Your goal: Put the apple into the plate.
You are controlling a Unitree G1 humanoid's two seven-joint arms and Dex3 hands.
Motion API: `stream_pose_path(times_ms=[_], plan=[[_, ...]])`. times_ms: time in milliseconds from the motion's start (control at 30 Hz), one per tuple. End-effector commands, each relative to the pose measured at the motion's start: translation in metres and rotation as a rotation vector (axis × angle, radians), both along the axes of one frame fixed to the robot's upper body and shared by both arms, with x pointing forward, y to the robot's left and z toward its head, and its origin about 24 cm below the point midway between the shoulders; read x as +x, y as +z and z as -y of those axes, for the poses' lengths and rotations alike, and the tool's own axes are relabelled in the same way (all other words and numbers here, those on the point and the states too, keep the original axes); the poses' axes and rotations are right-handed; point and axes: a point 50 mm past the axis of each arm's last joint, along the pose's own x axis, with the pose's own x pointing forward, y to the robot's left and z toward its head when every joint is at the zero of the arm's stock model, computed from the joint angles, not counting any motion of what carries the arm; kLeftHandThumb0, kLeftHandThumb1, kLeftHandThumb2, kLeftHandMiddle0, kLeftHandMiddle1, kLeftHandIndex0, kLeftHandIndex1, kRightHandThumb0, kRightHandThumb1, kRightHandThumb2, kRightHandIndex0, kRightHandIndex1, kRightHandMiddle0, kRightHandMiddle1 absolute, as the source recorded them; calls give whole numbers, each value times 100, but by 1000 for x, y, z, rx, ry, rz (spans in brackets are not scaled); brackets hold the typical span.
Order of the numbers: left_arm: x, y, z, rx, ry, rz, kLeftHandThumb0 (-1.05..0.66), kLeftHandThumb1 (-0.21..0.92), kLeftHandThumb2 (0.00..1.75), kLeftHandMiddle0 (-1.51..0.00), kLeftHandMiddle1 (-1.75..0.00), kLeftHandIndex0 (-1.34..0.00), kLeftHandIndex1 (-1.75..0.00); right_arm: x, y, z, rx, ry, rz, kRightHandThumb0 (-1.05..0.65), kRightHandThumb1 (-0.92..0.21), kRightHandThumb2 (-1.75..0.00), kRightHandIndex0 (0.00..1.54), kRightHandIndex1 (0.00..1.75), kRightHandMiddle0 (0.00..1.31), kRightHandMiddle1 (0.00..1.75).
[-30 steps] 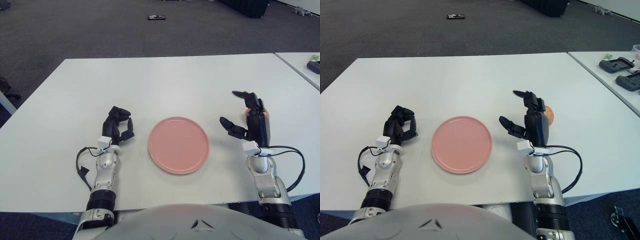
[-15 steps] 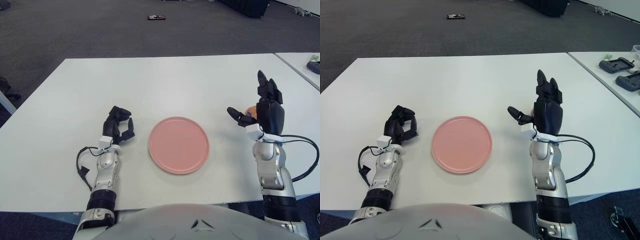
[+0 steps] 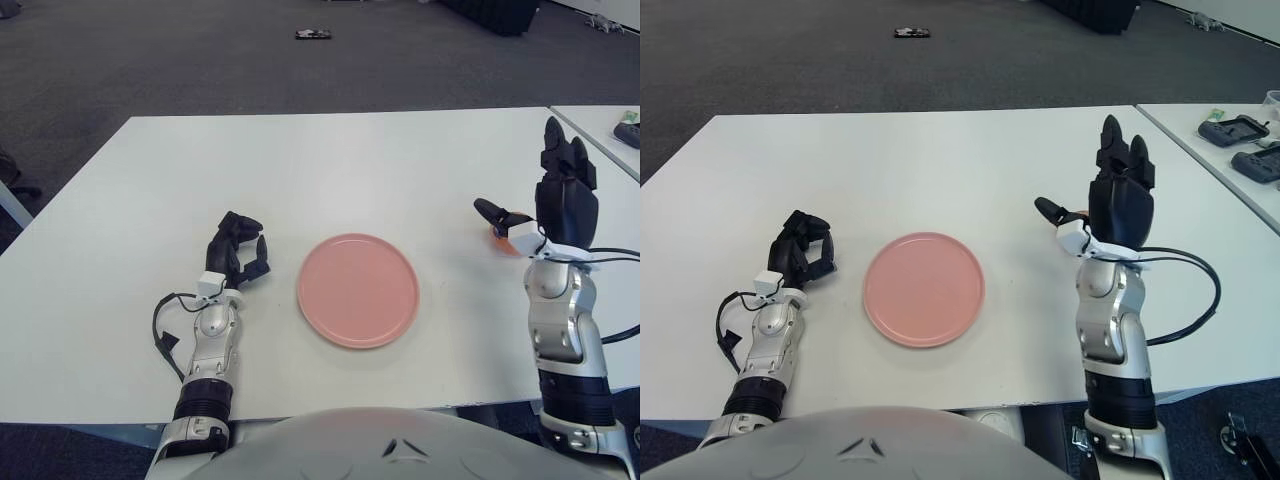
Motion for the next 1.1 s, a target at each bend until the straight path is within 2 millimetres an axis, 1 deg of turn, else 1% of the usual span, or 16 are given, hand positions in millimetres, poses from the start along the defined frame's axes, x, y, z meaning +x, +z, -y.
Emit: stream_pose_path(times_ms=[0, 133, 300, 467, 533, 600, 767, 833, 967, 1067], plan=[[-5, -9, 1, -1, 6, -55, -45, 39, 124, -103, -175, -55, -175, 7, -4, 6, 15, -11, -40, -77, -30, -91, 0, 0, 0, 0], [-5, -9, 0, -7, -4, -53, -46, 39, 124, -103, -175, -55, -175, 18, -8, 6, 53, -17, -84, -78, -30, -91, 0, 0, 0, 0], [-5, -8, 0, -26, -23, -34, -45, 39, 124, -101, -175, -55, -175, 24, -9, 4, 73, -25, -110, -77, -30, -91, 0, 0, 0, 0], [-5, -8, 0, -29, -20, -33, -45, 40, 123, -99, -175, -54, -175, 26, -12, 4, 81, -45, -169, -74, -27, -95, 0, 0, 0, 0], [-5, -8, 0, -34, -15, -36, -45, 41, 122, -98, -175, -54, -175, 27, -14, 3, 84, -44, -197, -75, -27, -96, 0, 0, 0, 0], [-5, -8, 0, -38, -11, -38, -45, 41, 121, -98, -175, -53, -175, 28, -15, 2, 91, -37, -220, -78, -29, -94, 0, 0, 0, 0], [-6, -8, -1, -31, -1, -43, -45, 41, 121, -97, -175, -53, -175, 32, -18, 1, 118, -10, -270, -92, -41, -83, 0, 0, 0, 0], [-6, -8, -1, -26, 3, -45, -45, 41, 121, -98, -175, -53, -175, 33, -20, 1, 127, -4, -283, -94, -43, -82, 0, 0, 0, 0], [-6, -8, -1, -5, 15, -56, -45, 41, 121, -100, -175, -54, -175, 37, -38, 8, 162, -8, -328, -91, -42, -82, 0, 0, 0, 0], [-6, -8, -1, -4, 16, -56, -45, 40, 122, -101, -175, -54, -175, 45, -51, 11, 171, -14, -361, -87, -39, -85, 0, 0, 0, 0]])
